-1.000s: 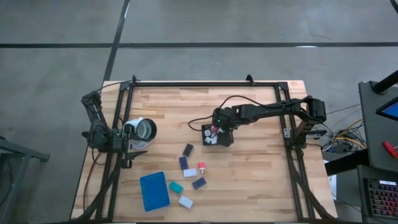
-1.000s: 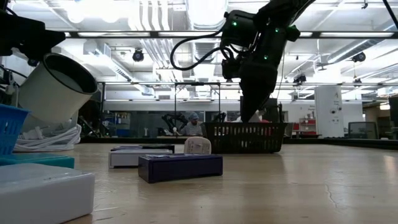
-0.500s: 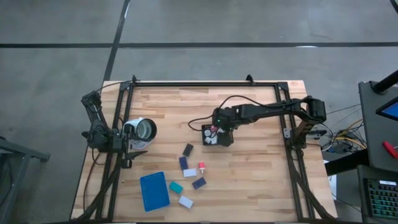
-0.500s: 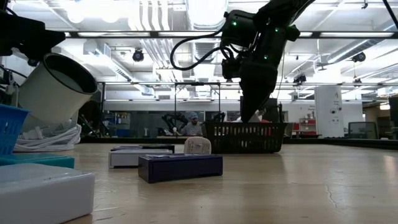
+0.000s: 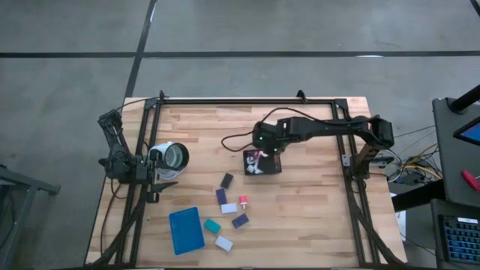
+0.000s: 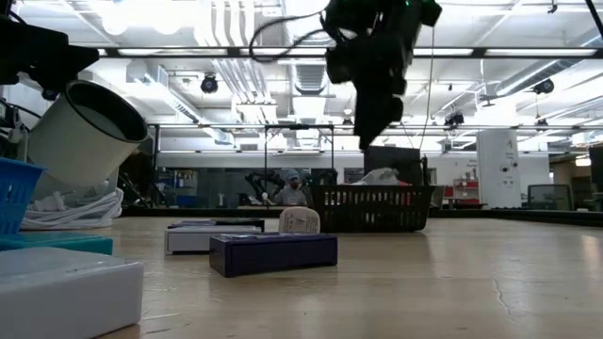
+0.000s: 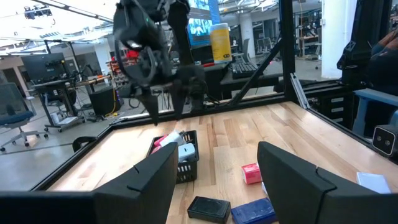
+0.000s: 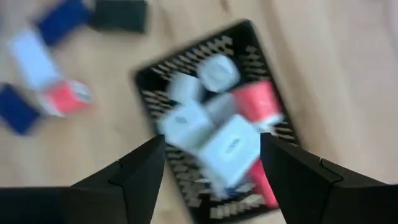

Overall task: Pick & Place Office items
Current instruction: Put the pink white charger adapter into the black bin

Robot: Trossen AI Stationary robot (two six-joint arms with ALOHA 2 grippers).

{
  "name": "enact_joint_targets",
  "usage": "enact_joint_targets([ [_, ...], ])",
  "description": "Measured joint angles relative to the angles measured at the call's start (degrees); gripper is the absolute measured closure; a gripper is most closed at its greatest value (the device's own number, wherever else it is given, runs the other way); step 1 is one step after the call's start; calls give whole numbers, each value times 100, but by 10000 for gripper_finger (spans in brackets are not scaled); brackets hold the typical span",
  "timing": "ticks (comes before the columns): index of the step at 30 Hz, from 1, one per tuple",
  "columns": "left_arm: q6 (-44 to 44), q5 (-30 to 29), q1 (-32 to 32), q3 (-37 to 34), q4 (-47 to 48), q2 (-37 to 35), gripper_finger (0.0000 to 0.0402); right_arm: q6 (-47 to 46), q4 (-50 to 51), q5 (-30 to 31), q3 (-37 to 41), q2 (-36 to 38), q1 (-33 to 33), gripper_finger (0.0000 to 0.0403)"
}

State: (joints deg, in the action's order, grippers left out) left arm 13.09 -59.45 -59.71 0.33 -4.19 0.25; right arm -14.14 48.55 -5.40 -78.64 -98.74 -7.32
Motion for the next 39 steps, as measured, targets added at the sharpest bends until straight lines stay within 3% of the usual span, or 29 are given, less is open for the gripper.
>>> enact_joint_targets([
  [4,-1,1,1,-1,0,0,177,-606,-200,-495,-138,0,200,151],
  [16,-1,-1,-1,-1,0,0,177,-2881,-1189,-493,-50,0,1243,156],
  [25,0,1,0,0,0,0,177,-4340,-1229,873,-47,0,1890,159],
  [29,1,-2,-1,1,0,0,177,-4873,-1362,1126,-47,0,1995,161],
  [39,-1,-2,0,-1,0,0,177,-5176,-1470,1616,-45,-10,2068,161],
])
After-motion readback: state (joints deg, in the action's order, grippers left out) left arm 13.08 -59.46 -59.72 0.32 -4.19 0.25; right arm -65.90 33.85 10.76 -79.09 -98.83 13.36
